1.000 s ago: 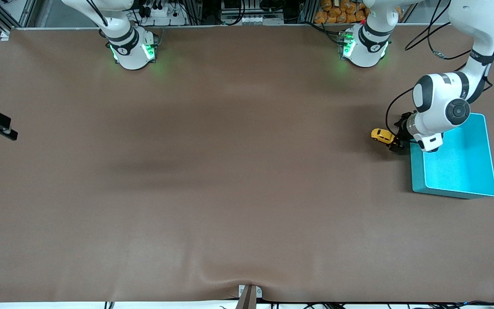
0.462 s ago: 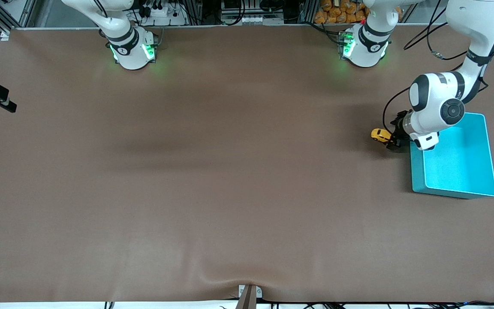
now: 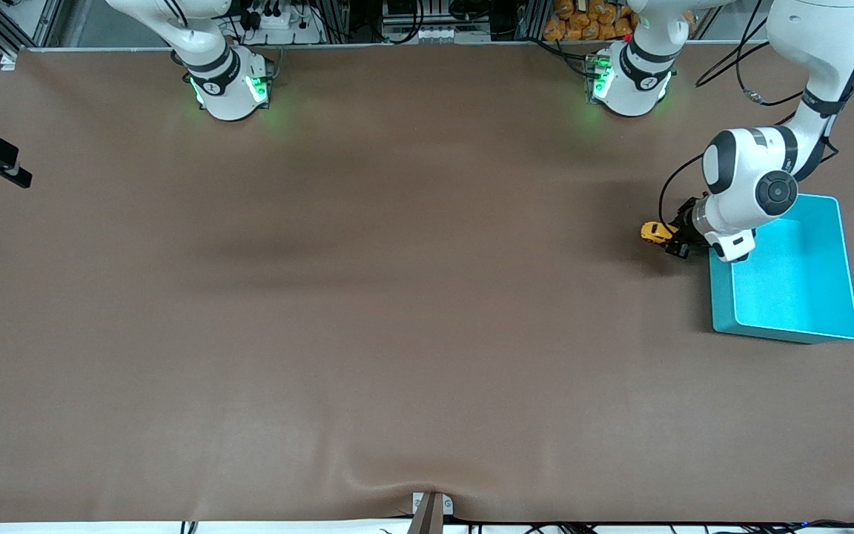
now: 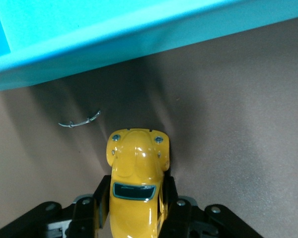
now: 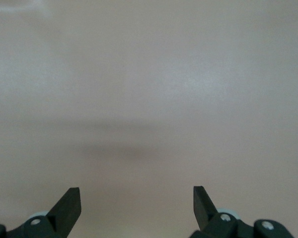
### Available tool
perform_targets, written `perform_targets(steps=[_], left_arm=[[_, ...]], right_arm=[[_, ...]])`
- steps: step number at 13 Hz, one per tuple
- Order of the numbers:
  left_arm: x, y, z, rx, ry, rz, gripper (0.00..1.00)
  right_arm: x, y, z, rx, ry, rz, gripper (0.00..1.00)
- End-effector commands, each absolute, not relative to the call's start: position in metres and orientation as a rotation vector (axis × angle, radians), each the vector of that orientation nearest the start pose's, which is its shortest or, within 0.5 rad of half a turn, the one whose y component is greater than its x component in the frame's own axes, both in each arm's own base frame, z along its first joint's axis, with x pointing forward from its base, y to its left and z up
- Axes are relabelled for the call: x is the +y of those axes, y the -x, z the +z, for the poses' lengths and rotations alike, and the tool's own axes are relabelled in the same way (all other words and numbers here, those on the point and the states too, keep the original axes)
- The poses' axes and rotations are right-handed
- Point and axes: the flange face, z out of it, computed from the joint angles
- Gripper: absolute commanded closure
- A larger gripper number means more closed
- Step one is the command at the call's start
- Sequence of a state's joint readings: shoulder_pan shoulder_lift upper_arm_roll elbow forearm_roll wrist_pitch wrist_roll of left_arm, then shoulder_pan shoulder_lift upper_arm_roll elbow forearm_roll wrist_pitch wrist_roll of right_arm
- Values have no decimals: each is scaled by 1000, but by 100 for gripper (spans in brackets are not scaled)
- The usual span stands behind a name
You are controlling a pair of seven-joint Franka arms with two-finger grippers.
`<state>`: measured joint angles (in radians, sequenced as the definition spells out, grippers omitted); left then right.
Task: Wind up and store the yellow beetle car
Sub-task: 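Lift the car with the left gripper and lower it into the turquoise bin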
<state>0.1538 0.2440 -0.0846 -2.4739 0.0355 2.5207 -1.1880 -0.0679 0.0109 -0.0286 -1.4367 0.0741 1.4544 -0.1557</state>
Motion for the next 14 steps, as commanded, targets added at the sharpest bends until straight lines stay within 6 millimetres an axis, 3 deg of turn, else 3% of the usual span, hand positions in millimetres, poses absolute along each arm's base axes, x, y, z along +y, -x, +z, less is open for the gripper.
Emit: perform_targets(steps=[1,3,7,10,12,14], left_arm=[[24,-465,197,-1764,2478,188,95],[18,-471,213,-1749,2502,156,100],[8,-488,243,-1644,2536,197,100],[12,-512,284,-1564,2598,170,100],[26,-522,305,-1396,2689,203,100],[60,-521,319,-1210,2802,197,100]], right_arm=[[-41,-534,671,-78,3079,-4,0],[-40,-530,667,-79,3077,11,0],[-36,-515,655,-64,3078,-43,0],[-26,-514,656,2,3081,-25,0],[-27,-515,655,-3,3080,-16,0],[-28,-515,654,-8,3082,-11,0]])
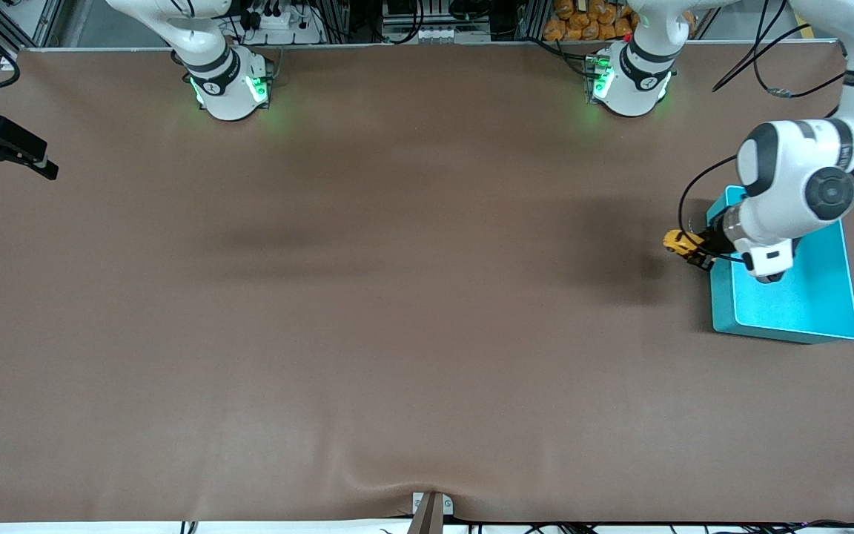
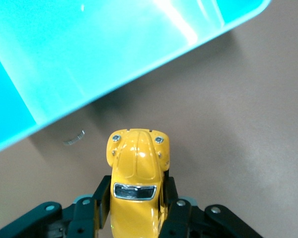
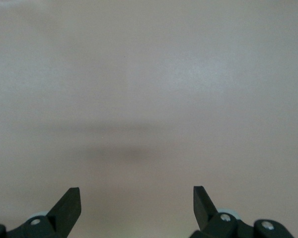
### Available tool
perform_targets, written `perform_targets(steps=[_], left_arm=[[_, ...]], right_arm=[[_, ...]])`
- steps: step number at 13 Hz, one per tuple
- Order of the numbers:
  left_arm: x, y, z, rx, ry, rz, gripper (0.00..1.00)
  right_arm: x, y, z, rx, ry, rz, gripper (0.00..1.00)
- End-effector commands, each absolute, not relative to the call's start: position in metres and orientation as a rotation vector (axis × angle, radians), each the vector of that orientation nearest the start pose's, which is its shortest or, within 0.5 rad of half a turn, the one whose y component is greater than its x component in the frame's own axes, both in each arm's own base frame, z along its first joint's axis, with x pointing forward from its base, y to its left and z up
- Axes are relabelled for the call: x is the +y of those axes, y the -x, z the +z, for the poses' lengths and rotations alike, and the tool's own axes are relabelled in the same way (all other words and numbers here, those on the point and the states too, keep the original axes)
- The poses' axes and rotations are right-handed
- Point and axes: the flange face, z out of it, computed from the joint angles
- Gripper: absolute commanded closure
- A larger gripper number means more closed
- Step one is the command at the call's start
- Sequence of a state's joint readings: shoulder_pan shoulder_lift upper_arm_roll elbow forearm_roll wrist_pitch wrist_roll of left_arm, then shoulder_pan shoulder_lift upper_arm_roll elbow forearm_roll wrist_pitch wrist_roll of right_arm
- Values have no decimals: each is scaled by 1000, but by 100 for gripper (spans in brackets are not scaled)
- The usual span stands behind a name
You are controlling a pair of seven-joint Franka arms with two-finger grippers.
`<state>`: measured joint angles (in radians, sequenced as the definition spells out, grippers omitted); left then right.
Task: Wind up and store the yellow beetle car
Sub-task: 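Lift the car with the left gripper and lower it into the turquoise bin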
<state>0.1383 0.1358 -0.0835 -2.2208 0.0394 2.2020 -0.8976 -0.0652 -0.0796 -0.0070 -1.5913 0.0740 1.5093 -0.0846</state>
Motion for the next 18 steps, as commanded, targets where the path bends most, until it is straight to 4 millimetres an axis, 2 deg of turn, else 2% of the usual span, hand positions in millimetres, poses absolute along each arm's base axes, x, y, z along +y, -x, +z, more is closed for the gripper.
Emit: perform_targets(steps=[1,3,5,8,11,14,18], left_arm=[[80,-519,321,-1087,2861,202,100],[129,-509,321,-798,2919,206,100],[172,-505,324,-641,2916,189,100],[194,-508,310,-509,2954,213,100],[217,-512,279,-351,3004,153,100],[220,-521,250,-277,3025,105,100],[223,-524,230,-122,2996,157,100]], right_arm=[[-29,-515,653,-23,3091,-8,0],[-30,-515,653,-44,3096,-6,0],[-31,-515,651,-48,3114,1,0],[-29,-515,651,-59,3127,3,0],[-31,-515,651,-54,3128,3,0],[-31,-515,651,-54,3128,1,0],[-31,-516,650,-51,3128,3,0]])
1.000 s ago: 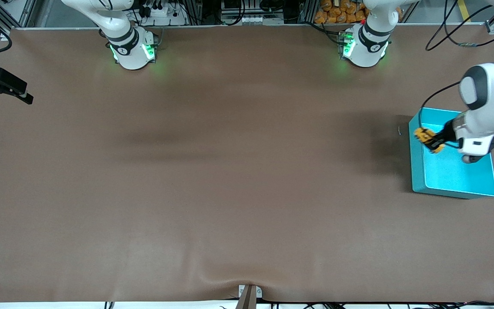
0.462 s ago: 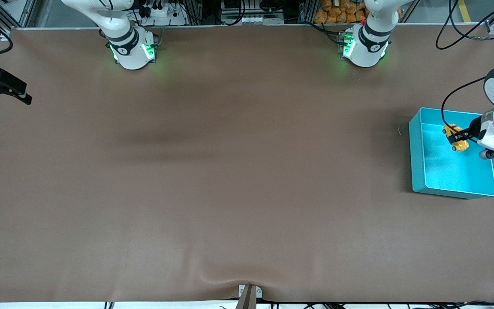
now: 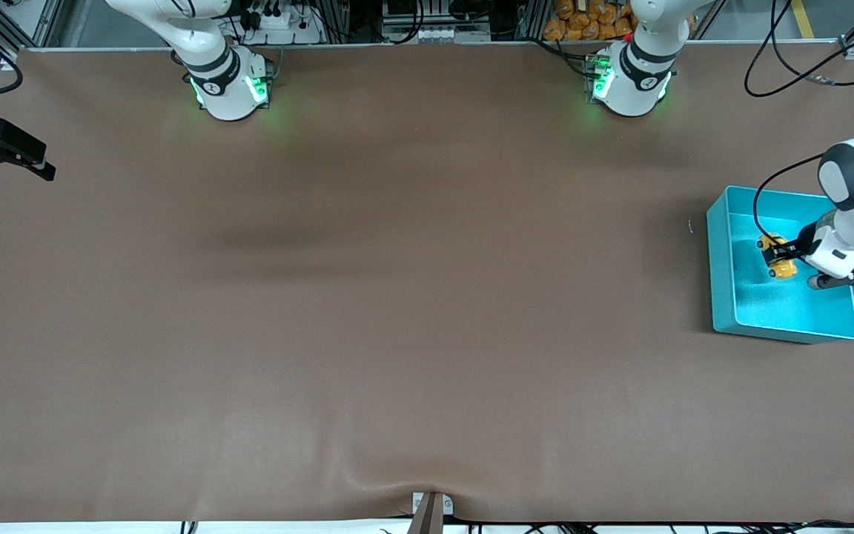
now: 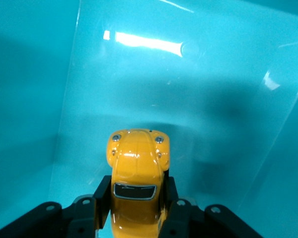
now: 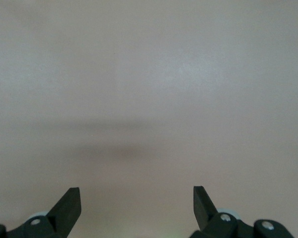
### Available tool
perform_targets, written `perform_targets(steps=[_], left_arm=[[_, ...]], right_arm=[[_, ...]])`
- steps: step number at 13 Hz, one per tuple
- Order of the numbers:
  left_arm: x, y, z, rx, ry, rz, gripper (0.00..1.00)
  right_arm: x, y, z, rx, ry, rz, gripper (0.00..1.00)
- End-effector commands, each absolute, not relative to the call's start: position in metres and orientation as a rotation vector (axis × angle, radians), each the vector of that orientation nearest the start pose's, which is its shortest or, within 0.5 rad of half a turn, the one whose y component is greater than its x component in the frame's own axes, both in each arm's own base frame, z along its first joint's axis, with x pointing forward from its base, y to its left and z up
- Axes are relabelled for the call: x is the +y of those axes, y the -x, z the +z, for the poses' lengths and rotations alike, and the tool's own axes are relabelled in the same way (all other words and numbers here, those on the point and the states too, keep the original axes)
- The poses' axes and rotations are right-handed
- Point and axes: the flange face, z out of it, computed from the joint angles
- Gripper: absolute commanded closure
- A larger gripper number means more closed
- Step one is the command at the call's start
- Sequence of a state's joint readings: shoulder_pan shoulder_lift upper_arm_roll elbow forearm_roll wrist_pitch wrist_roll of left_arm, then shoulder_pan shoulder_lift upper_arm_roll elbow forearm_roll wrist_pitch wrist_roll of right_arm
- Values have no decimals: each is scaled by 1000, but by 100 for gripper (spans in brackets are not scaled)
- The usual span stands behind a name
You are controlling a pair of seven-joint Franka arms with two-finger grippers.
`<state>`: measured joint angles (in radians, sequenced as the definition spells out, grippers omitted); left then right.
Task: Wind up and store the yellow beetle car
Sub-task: 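Lift the car with the left gripper and lower it into the turquoise bin, then open the left gripper to release the car inside the bin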
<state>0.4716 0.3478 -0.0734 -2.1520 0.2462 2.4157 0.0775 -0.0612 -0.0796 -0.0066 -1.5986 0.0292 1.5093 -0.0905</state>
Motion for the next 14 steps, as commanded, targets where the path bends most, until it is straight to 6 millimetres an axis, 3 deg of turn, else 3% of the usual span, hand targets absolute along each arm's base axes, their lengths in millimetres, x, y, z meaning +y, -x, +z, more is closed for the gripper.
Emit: perform_targets(steps=[1,4,7,8,11,14], left_arm=[[223,-525,227,-99,2989,161,100],[223,-526,217,-91,2993,164,100],[223,-525,210,-91,2997,169,90],[223,-527,211,-118,3003,162,71],[224,-530,211,-130,3002,156,34],[222,-536,216,-150,3000,133,7]], right_arm=[[-31,-516,651,-49,3128,1,0],[-31,-516,650,-49,3128,1,0],[-31,-516,650,-49,3128,3,0],[-31,-517,650,-49,3128,1,0],[-31,-517,651,-49,3128,-4,0],[-31,-517,651,-49,3128,-2,0]])
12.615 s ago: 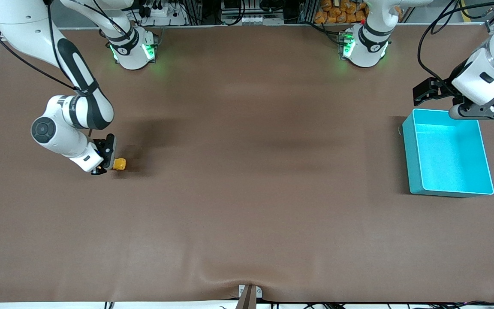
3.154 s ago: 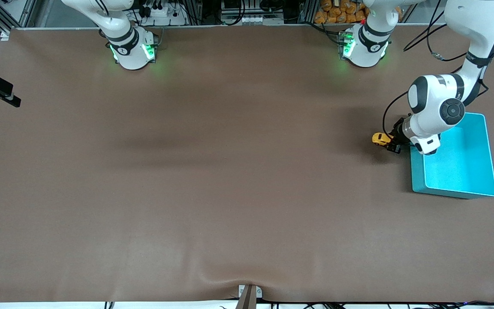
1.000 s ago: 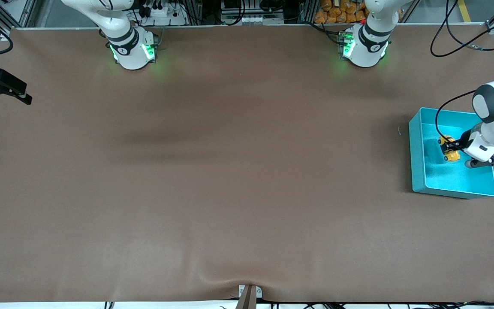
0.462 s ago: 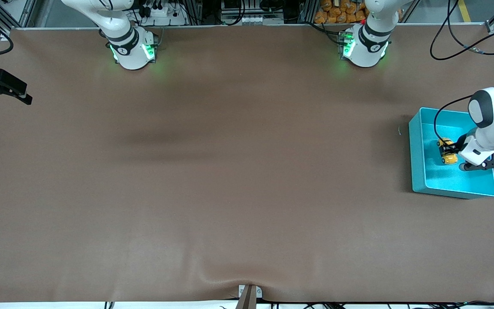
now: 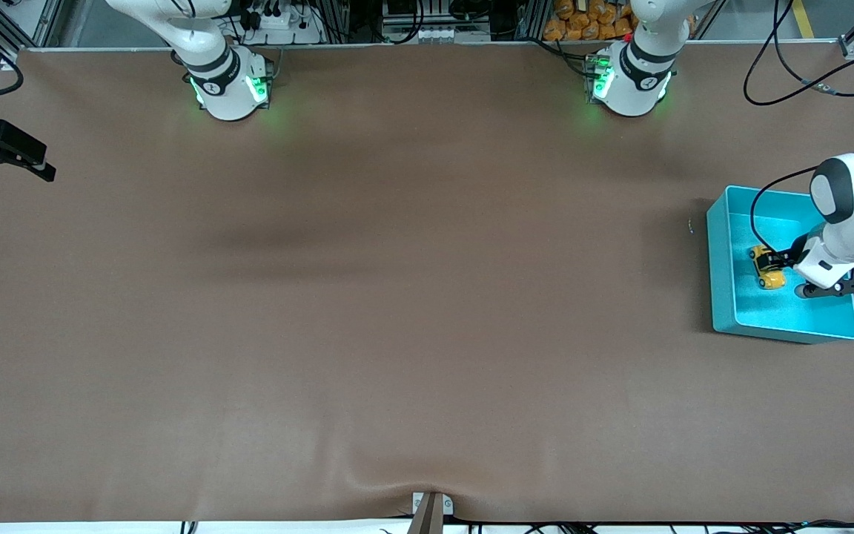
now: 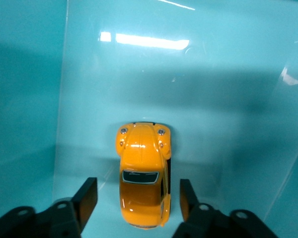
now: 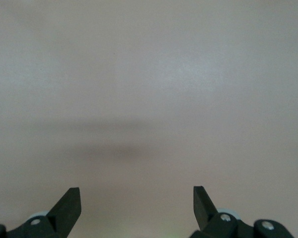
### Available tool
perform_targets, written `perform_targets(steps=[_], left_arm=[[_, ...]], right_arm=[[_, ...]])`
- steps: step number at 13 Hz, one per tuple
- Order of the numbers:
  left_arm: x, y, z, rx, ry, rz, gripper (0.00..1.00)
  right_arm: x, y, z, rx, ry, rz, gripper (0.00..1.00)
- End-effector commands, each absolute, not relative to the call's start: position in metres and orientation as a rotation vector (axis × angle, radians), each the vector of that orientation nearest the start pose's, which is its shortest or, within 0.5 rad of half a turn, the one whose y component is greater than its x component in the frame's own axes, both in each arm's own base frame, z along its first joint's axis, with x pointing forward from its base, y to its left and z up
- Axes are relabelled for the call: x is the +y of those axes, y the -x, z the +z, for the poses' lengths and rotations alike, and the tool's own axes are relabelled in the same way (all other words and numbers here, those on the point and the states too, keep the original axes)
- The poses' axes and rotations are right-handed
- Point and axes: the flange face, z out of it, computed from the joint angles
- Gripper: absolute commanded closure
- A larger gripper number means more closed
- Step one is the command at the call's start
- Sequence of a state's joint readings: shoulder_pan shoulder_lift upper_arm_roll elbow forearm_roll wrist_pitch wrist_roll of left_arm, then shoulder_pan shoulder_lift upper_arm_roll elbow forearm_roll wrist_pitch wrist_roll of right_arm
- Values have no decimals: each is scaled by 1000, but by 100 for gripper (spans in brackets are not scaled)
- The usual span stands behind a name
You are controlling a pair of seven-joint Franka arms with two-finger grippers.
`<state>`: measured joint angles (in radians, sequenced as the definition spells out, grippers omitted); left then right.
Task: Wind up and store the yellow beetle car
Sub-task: 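Open the left gripper to release the car inside the bin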
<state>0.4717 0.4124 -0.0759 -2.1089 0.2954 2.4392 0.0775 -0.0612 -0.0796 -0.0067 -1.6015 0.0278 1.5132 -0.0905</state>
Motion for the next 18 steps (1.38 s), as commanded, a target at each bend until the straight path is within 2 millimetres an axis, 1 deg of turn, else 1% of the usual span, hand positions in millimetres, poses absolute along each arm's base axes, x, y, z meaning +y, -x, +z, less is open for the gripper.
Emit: perform_targets(steps=[1,2,4,6,7,8,10,12,13,14,15,18], left_arm=[[222,-537,220,-161,2997,121,0],[220,-541,228,-163,2993,99,0],[215,-548,252,-168,2976,44,0],[208,-551,284,-127,2959,14,0],[194,-555,298,-91,2957,29,0],[185,-561,322,-77,2947,57,0],[153,-574,378,-25,2930,163,0],[115,-591,453,-34,2981,227,0],[95,-597,487,-39,3034,226,0],[77,-601,518,-39,3075,190,0],[63,-600,540,-25,3090,156,0],[19,-588,583,53,3078,68,0]], right_arm=[[-31,-517,651,-49,3128,-2,0],[-31,-517,650,-49,3128,-2,0],[-31,-517,650,-49,3128,-2,0],[-31,-517,650,-49,3128,-4,0],[-31,-517,650,-49,3128,-4,0],[-32,-517,649,-49,3128,-4,0],[-31,-518,650,-51,3128,-6,0],[-31,-518,650,-51,3128,-6,0],[-31,-518,650,-51,3128,-6,0],[-31,-518,650,-51,3128,-6,0],[-30,-518,650,-51,3128,-6,0],[-30,-518,649,-51,3128,-4,0]])
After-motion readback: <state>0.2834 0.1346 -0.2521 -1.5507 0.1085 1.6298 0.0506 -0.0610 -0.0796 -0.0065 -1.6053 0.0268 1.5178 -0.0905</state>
